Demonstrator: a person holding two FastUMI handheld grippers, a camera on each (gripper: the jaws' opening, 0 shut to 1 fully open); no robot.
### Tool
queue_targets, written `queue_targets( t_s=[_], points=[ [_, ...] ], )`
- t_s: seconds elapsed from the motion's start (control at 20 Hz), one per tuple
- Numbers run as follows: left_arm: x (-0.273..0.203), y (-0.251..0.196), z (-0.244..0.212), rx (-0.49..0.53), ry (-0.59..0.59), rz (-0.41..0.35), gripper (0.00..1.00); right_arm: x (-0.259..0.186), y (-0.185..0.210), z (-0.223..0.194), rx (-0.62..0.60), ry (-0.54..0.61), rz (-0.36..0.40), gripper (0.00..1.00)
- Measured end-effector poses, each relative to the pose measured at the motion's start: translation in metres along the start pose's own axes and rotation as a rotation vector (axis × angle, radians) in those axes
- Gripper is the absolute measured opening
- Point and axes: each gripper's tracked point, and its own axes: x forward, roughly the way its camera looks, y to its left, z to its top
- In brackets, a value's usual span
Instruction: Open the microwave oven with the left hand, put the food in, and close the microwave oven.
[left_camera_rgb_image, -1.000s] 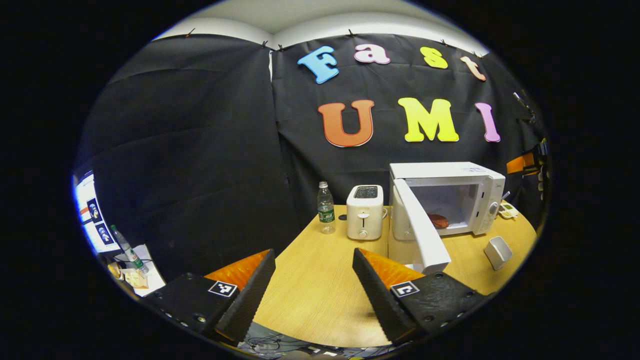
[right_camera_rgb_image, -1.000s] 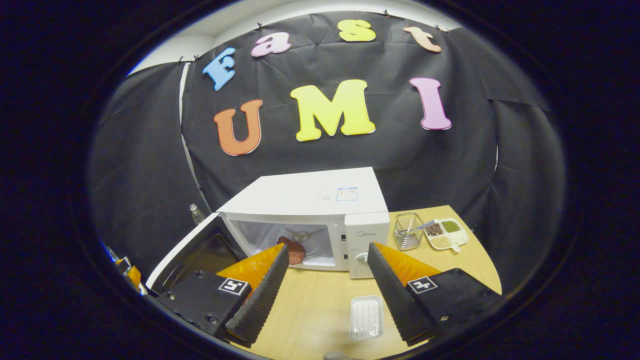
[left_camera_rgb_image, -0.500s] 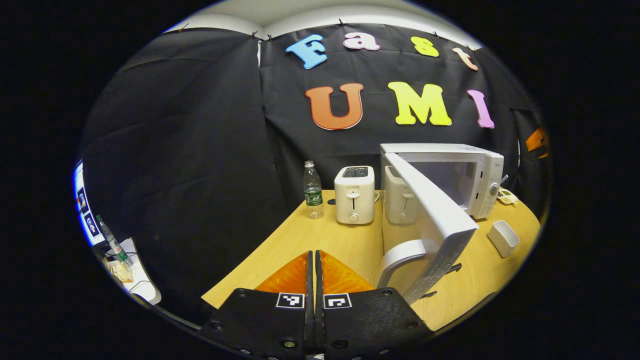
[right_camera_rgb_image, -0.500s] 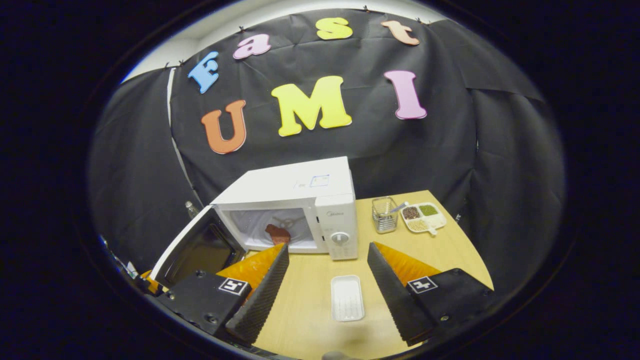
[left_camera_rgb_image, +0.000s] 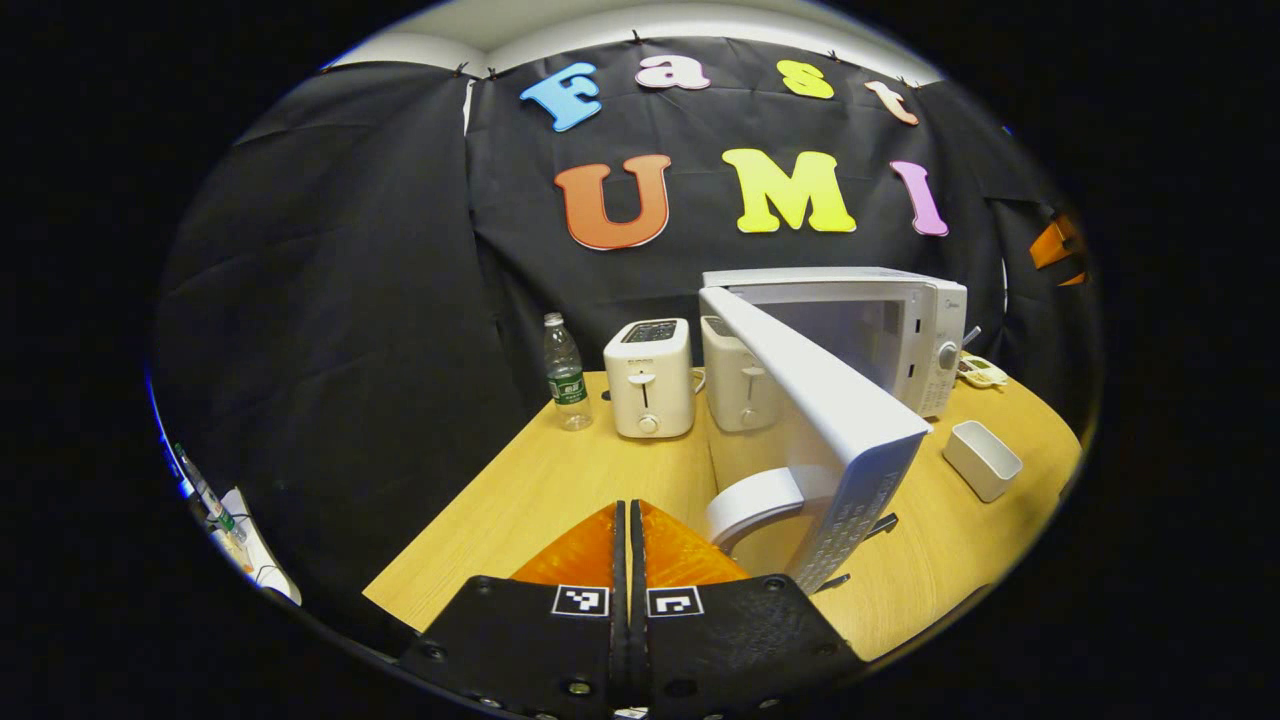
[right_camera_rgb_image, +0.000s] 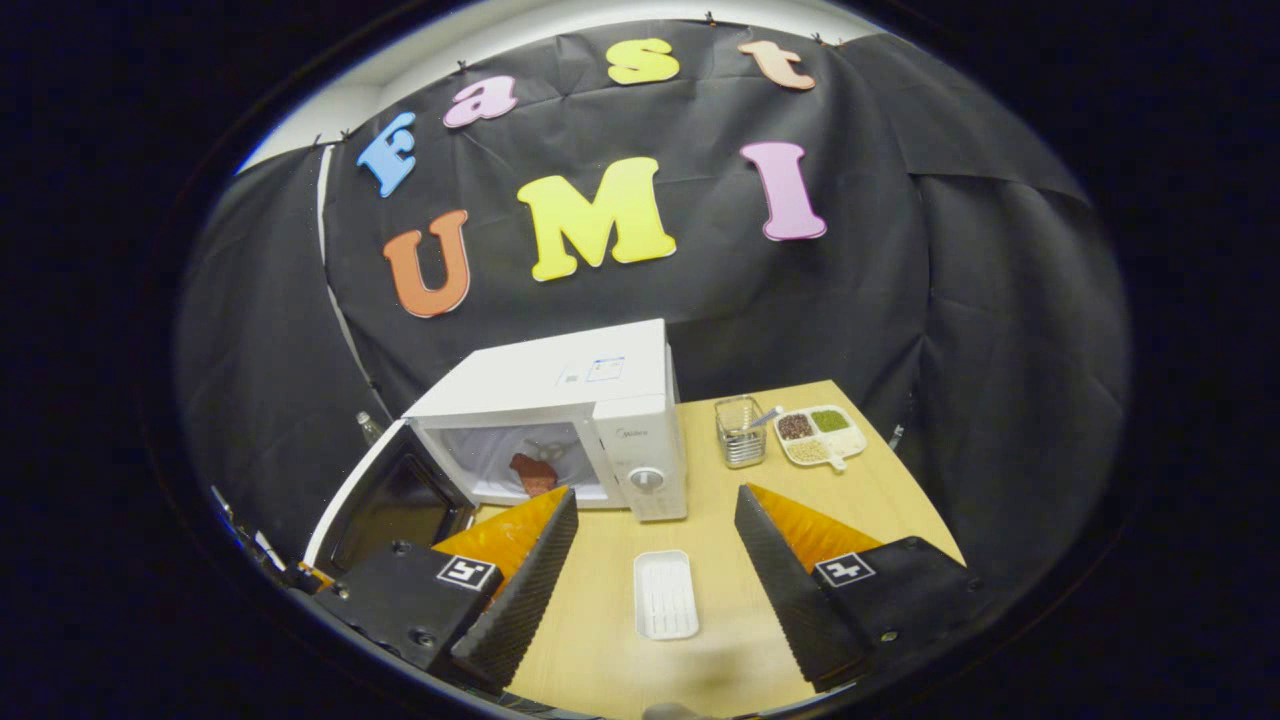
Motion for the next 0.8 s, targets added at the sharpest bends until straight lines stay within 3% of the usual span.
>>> queue_targets(
  t_s=[0.65,0.7,0.75,0.8],
  points=[
    [0.009,-0.157,0.037,0.059,-0.051,-0.294,0.0,-0.01,-0.04,0.018,0.035,-0.019,-0.044,1.0],
    [0.013,-0.167,0.041,0.059,-0.058,-0.314,0.0,-0.012,-0.045,0.019,0.035,-0.02,-0.052,0.9],
    [0.014,-0.178,0.045,0.062,-0.064,-0.335,0.0,-0.013,-0.049,0.021,0.037,-0.022,-0.059,1.0],
    [0.016,-0.188,0.049,0.067,-0.07,-0.355,0.0,-0.014,-0.054,0.022,0.039,-0.023,-0.068,1.0]
  ],
)
